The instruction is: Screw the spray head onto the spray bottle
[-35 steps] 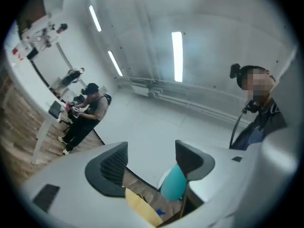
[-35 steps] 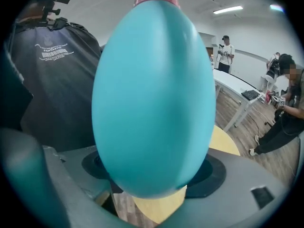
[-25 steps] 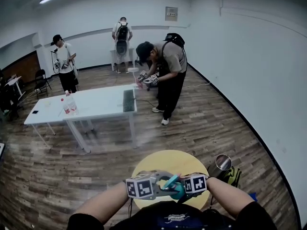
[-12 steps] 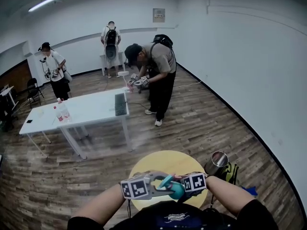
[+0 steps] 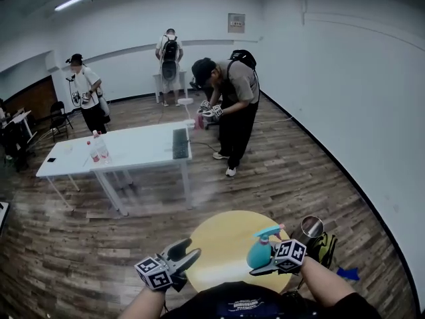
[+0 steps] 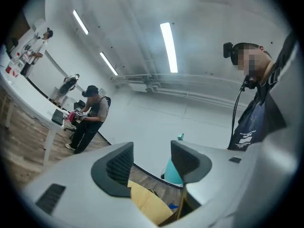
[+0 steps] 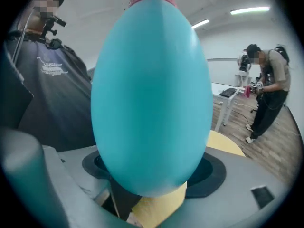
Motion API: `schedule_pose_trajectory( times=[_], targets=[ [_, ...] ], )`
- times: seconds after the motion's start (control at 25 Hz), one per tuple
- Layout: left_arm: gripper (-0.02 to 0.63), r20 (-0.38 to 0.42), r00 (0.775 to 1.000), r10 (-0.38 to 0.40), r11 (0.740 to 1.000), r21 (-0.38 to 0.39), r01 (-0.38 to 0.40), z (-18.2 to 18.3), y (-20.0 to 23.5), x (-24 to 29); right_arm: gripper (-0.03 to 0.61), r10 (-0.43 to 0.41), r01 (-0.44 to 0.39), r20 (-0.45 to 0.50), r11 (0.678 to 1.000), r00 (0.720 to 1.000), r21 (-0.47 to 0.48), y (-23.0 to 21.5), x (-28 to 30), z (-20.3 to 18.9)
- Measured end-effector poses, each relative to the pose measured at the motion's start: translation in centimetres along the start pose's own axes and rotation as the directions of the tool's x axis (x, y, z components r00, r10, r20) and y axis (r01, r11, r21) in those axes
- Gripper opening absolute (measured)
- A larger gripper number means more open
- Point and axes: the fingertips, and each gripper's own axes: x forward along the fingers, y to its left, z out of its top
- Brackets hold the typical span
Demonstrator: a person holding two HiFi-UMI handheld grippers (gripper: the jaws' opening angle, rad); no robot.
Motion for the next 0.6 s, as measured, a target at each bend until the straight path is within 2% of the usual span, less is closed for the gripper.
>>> schedule_pose_trajectory(
  times=[0.16,0.28,0.36,0.48,0.6],
  targets=[
    [0.281,0.008,1.0,0.006,1.0,-0.019,-0.006,-0.9,0.0,-0.8,0.422,-0.072,0.037,0.213,0.986,0.974,0.162,-2.1,-0.9,2.4],
    [0.281,-0.004,1.0,-0.008,1.0,-0.028,0.008,-1.5,-0.5,-0.5,0.423,-0.096,0.041,0.261,0.977,0.961,0.208,-2.7,-0.8,2.9],
    [0.281,-0.038,0.999,-0.031,0.999,-0.014,0.03,-2.0,-1.4,0.1,0.423,-0.079,0.03,0.245,0.98,0.966,0.196,-2.2,-0.3,3.0],
    [0.281,-0.141,0.986,-0.093,0.99,0.094,0.106,-2.0,-3.1,2.2,0.423,-0.04,0.025,0.156,0.995,0.987,0.101,-1.0,1.1,3.5],
    [0.281,-0.238,0.959,-0.151,0.944,0.253,0.212,-0.8,-5.4,5.4,0.423,-0.047,0.046,-0.012,0.997,0.999,-0.06,-0.2,2.9,3.4]
  ],
)
